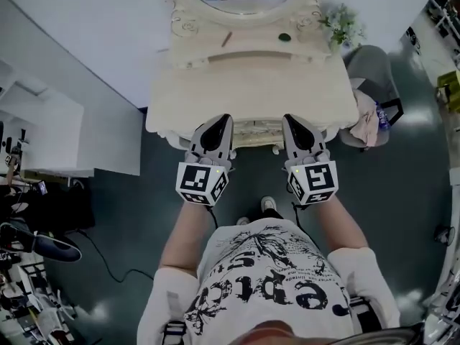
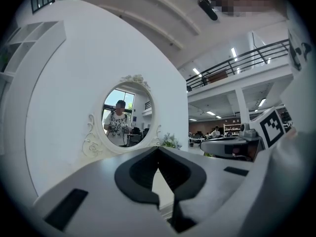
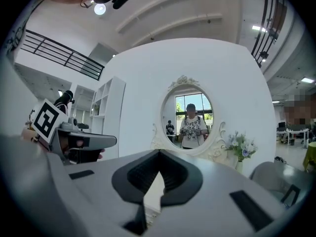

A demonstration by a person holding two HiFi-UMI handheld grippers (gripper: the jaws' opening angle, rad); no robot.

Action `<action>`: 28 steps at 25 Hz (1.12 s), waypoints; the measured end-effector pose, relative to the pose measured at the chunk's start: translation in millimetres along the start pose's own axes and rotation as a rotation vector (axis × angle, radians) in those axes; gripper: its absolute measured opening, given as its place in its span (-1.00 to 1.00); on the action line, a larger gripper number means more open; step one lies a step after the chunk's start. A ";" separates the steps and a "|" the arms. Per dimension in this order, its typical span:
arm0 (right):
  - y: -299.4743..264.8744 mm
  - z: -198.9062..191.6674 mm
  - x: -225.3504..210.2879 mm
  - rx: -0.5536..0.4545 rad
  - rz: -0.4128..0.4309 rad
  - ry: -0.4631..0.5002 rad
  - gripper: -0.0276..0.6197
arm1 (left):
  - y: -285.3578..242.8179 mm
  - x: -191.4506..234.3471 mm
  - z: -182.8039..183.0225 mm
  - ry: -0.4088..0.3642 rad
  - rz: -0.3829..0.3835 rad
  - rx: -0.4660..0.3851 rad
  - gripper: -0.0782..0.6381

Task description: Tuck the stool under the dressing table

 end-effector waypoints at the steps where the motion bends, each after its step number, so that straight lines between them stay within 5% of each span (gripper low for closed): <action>1: 3.1 2.6 2.1 -0.004 -0.002 0.002 -0.87 | 4.3 -0.9 2.1 -0.006 0.001 0.000 -0.73; 13: 14.8 22.5 17.9 -0.038 0.028 0.018 -0.87 | 30.6 -5.1 25.2 -0.107 0.014 -0.034 -0.73; 28: 10.2 20.4 11.4 -0.020 0.036 0.028 -0.87 | 31.8 3.8 19.5 -0.083 -0.027 -0.006 -0.73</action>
Point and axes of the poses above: the fingertips, and each gripper's own axes: y backward along the fingers, x to its left, z out of its top, the point moved 8 cm from there along y, backward along the fingers, and after that the axes turned 10 degrees about x, right-handed, at the moved point
